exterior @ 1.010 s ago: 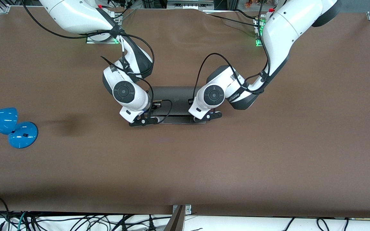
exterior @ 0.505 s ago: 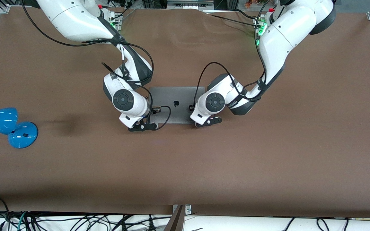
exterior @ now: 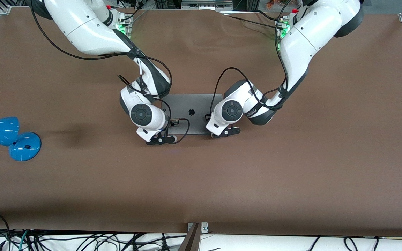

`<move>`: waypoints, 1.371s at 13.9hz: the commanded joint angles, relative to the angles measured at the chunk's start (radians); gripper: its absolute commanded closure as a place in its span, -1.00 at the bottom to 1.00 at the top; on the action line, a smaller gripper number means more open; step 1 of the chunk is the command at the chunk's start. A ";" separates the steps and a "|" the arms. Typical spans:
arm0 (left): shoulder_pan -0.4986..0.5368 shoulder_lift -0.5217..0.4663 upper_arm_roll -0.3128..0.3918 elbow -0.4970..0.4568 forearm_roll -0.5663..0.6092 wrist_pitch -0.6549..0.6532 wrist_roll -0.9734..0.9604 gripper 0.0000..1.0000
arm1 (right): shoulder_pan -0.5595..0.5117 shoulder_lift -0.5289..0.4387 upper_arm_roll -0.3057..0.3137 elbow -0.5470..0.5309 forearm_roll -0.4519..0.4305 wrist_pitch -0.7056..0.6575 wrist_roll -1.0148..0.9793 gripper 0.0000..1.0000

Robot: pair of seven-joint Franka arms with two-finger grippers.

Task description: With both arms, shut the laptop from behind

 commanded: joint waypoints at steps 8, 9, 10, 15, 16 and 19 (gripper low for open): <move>-0.018 0.041 0.028 0.043 0.080 0.015 -0.004 -1.00 | 0.002 0.025 -0.009 0.079 -0.019 0.020 0.012 -1.00; -0.015 0.037 0.024 0.043 0.079 0.013 -0.004 -1.00 | 0.002 -0.002 -0.009 0.079 -0.018 0.019 0.010 -1.00; -0.012 0.023 0.023 0.043 0.071 0.010 -0.004 -1.00 | 0.000 -0.024 -0.009 0.079 -0.018 -0.009 0.007 -1.00; 0.001 -0.118 0.018 0.029 0.068 -0.143 0.014 -1.00 | -0.095 -0.144 -0.011 0.084 -0.012 -0.165 -0.008 -1.00; 0.001 -0.156 0.018 0.026 0.068 -0.181 0.016 -1.00 | -0.122 -0.170 -0.011 0.084 -0.012 -0.199 -0.017 -1.00; 0.019 -0.299 0.018 -0.055 0.033 -0.220 0.087 -1.00 | -0.204 -0.228 -0.011 0.084 -0.012 -0.293 -0.106 -1.00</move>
